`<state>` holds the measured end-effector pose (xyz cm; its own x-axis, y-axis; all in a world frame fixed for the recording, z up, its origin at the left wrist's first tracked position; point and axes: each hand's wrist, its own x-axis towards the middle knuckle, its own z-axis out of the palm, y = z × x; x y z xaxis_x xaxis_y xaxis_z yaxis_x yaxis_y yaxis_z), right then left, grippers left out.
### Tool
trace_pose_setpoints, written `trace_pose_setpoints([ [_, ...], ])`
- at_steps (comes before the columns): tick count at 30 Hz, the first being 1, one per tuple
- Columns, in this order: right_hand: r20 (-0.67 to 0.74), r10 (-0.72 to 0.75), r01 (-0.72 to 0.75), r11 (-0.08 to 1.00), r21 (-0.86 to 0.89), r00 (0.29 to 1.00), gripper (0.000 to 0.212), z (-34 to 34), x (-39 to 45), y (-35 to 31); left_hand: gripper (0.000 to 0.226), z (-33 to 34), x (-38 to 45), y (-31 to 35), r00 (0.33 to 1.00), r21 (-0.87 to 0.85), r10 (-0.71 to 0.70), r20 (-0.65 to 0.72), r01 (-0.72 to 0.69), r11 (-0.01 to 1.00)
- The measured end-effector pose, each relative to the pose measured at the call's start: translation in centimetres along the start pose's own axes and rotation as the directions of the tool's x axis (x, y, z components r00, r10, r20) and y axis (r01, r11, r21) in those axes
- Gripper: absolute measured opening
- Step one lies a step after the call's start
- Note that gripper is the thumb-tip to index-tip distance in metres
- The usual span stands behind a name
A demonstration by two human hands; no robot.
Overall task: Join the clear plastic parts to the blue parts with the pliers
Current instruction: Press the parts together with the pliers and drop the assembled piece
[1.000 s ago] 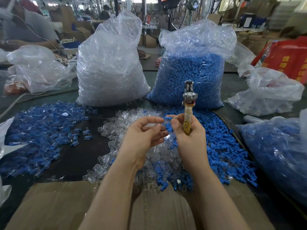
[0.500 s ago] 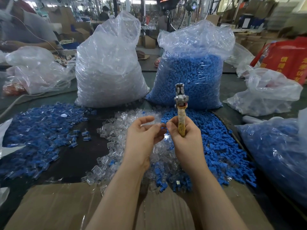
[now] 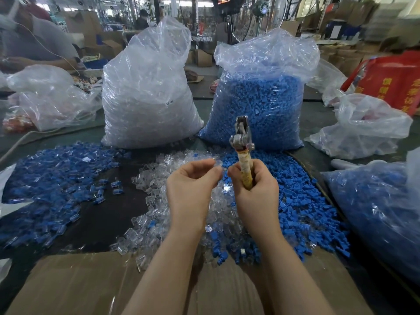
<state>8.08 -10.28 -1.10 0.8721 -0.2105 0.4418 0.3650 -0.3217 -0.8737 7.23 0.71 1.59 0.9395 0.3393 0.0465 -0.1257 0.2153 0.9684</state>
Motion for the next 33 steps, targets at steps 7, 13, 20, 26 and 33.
trace_pose_setpoints([
  [7,-0.012,-0.029,0.028,0.999,-0.041,1.000,0.017,0.0,-0.1,-0.1,0.014,0.3,-0.3,0.1,0.995,0.201,0.095,-0.012,-0.091,0.975],
  [13,-0.040,-0.039,0.037,0.998,-0.049,0.998,0.017,0.1,-0.1,-0.3,0.018,0.5,-0.7,0.2,0.978,0.271,0.209,0.021,-0.207,0.940],
  [20,0.021,0.024,-0.025,1.000,0.007,0.999,0.008,0.1,0.1,-0.3,0.020,0.4,-0.6,0.0,0.952,0.380,0.303,0.043,-0.297,0.876],
  [26,0.102,0.056,-0.062,0.996,0.057,0.993,0.011,-0.4,0.4,-0.4,0.016,0.2,-0.5,-0.3,0.941,0.372,0.332,0.065,-0.332,0.867],
  [33,0.336,0.142,-0.158,0.987,0.020,0.931,0.006,-2.2,1.1,-0.2,0.016,-0.8,0.6,-0.2,0.983,0.189,0.183,0.016,-0.182,0.965],
])
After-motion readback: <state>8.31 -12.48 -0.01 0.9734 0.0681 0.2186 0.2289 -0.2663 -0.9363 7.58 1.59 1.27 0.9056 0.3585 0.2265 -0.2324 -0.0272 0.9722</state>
